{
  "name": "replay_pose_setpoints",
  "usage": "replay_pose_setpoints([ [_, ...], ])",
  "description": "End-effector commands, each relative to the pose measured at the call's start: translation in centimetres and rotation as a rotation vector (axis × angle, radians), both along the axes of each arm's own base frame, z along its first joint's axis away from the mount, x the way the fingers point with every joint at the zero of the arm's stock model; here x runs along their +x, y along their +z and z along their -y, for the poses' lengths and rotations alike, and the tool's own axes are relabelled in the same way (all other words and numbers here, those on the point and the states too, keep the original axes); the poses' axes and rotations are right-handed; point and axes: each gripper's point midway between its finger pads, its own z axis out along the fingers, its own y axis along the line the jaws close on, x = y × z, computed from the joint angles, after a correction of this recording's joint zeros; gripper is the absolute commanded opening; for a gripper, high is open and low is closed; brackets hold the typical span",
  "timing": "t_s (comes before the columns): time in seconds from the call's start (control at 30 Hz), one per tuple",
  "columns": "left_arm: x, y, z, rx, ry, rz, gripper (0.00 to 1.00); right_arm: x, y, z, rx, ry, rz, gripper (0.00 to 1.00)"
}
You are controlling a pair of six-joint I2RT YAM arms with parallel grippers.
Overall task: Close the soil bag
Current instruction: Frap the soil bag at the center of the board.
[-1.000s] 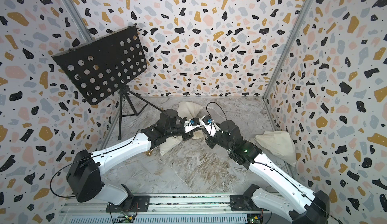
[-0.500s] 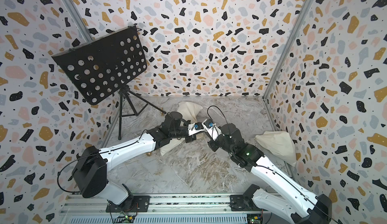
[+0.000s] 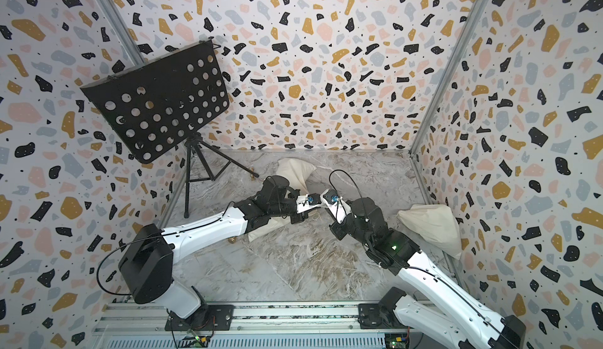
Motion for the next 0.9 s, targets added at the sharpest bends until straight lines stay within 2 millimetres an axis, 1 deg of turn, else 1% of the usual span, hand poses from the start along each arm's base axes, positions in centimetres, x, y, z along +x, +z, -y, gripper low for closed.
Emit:
replay_pose_setpoints([
  [0.0,2.6,-11.0,-8.8,0.403,0.291,-0.143,0.13,-1.2,10.8,1.5,0.228,-0.016,0.271,0.00],
  [0.03,2.4,-11.5,-9.3,0.431,0.298,-0.155,0.13,-1.3,10.9,1.6,0.230,-0.017,0.275,0.00],
  [0.17,2.6,-12.2,-10.1,0.475,0.325,-0.163,0.12,-1.4,11.1,2.1,0.230,-0.033,0.290,0.00],
  [0.37,2.8,-13.2,-11.4,0.525,0.362,-0.162,0.12,-1.7,11.8,3.6,0.237,-0.082,0.329,0.00],
  [0.6,3.9,-14.3,-13.6,0.632,0.457,-0.163,0.16,-2.9,12.9,5.6,0.275,-0.127,0.378,0.00],
  [0.87,4.4,-15.3,-15.0,0.685,0.519,-0.179,0.17,-3.4,13.3,6.5,0.299,-0.145,0.397,0.00],
])
